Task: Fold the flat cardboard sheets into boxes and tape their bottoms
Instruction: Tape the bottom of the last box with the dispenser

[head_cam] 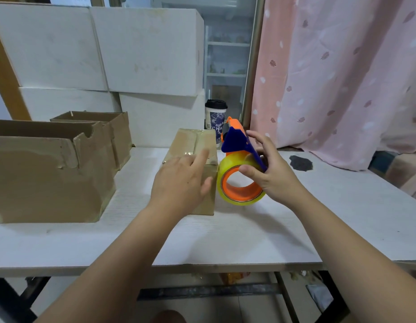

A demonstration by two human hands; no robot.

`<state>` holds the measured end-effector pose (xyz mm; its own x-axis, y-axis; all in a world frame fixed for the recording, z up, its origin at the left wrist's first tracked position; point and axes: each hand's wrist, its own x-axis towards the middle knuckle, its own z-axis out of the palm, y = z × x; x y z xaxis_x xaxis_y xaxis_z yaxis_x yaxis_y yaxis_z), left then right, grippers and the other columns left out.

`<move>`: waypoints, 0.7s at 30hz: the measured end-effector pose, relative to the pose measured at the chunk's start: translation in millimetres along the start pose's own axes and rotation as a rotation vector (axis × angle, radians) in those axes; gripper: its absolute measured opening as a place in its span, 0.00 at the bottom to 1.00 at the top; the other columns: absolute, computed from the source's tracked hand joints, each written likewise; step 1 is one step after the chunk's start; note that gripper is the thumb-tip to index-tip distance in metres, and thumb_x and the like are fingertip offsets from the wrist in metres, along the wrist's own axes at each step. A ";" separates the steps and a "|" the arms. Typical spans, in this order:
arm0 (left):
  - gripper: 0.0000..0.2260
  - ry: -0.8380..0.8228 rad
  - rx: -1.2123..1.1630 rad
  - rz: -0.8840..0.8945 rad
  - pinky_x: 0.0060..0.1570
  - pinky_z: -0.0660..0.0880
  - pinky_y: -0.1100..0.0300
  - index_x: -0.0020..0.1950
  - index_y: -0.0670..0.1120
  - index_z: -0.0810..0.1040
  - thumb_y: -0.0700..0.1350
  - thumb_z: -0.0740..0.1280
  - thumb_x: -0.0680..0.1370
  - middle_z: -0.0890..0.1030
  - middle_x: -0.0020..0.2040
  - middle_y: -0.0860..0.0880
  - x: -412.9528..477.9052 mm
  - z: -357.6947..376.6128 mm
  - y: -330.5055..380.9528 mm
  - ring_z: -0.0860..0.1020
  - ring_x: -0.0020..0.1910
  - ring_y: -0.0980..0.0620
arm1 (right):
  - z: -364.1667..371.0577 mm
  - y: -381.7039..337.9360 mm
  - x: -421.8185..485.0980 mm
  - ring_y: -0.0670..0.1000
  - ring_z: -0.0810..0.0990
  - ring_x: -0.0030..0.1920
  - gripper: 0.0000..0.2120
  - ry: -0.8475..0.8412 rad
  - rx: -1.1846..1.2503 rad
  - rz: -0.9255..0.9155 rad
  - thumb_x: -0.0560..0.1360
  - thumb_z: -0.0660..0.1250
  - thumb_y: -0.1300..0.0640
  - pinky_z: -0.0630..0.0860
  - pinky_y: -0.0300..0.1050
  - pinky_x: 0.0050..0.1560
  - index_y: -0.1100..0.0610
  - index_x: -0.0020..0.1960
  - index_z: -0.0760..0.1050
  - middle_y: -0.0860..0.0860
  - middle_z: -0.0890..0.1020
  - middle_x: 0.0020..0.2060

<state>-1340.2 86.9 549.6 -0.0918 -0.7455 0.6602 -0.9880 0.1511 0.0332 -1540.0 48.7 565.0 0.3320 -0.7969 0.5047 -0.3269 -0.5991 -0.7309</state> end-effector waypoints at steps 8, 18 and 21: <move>0.16 0.146 -0.145 0.168 0.49 0.77 0.52 0.55 0.41 0.82 0.46 0.75 0.70 0.83 0.53 0.45 -5.3 11.7 -19.7 0.81 0.49 0.43 | -11.3 -13.1 8.0 0.32 0.71 0.52 0.31 -0.098 -0.133 -0.076 0.66 0.67 0.34 0.68 0.24 0.44 0.26 0.64 0.57 0.23 0.70 0.54; 0.10 0.286 -0.204 0.168 0.44 0.78 0.52 0.51 0.41 0.84 0.44 0.66 0.77 0.84 0.46 0.45 -0.9 17.8 -19.6 0.82 0.43 0.42 | -12.4 13.8 0.5 0.55 0.73 0.50 0.36 -0.049 -0.378 -0.144 0.67 0.70 0.37 0.67 0.36 0.51 0.33 0.70 0.57 0.56 0.77 0.51; 0.09 0.281 -0.195 0.154 0.41 0.77 0.54 0.49 0.43 0.84 0.45 0.67 0.76 0.85 0.45 0.46 -0.8 15.6 -19.1 0.82 0.42 0.43 | -7.3 26.0 -8.3 0.54 0.75 0.51 0.34 -0.028 -0.315 -0.086 0.66 0.71 0.41 0.69 0.41 0.54 0.31 0.68 0.59 0.55 0.78 0.51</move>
<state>-1323.2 74.5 536.7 -0.1728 -0.5011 0.8480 -0.9203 0.3888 0.0422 -1557.8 39.2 545.2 0.3932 -0.7423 0.5425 -0.5527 -0.6624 -0.5057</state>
